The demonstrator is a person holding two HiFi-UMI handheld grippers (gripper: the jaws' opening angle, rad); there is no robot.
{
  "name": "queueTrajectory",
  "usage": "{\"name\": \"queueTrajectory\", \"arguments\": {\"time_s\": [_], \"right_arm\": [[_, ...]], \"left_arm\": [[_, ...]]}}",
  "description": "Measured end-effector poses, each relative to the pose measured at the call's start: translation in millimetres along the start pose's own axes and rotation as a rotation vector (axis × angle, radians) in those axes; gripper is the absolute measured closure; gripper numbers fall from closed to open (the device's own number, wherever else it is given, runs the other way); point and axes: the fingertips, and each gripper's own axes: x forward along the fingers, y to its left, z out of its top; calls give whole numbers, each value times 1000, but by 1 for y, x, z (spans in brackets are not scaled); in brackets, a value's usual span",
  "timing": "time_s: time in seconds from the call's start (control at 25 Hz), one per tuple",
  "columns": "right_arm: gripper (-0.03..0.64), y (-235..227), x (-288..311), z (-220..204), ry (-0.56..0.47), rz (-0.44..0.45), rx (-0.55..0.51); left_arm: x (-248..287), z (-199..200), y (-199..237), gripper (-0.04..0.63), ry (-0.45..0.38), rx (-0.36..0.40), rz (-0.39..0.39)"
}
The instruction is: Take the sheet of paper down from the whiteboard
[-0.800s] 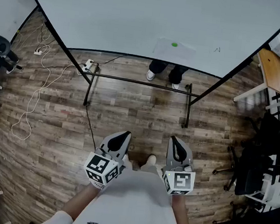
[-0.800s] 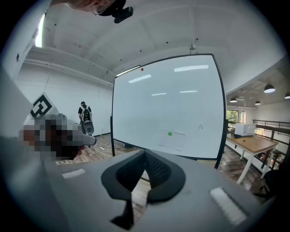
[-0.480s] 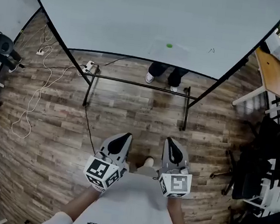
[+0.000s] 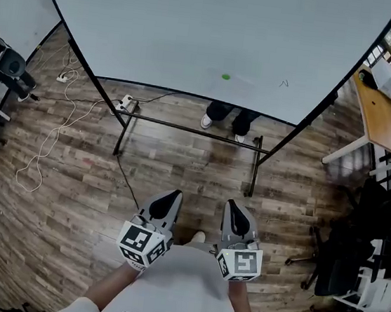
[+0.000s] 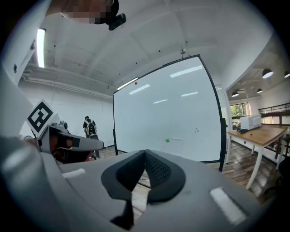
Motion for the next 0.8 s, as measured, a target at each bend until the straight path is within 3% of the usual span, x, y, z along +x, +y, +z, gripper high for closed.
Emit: {"name": "queueTrajectory", "arguments": {"time_s": [0.36,0.8], "right_arm": [[606,-62,-4,-16,24,11,0],[606,-99,53,-2,12,17,30]], "left_arm": [[35,-13,-30,589,2,-8,40],[105,8,-12,589,7,-18,18]]}}
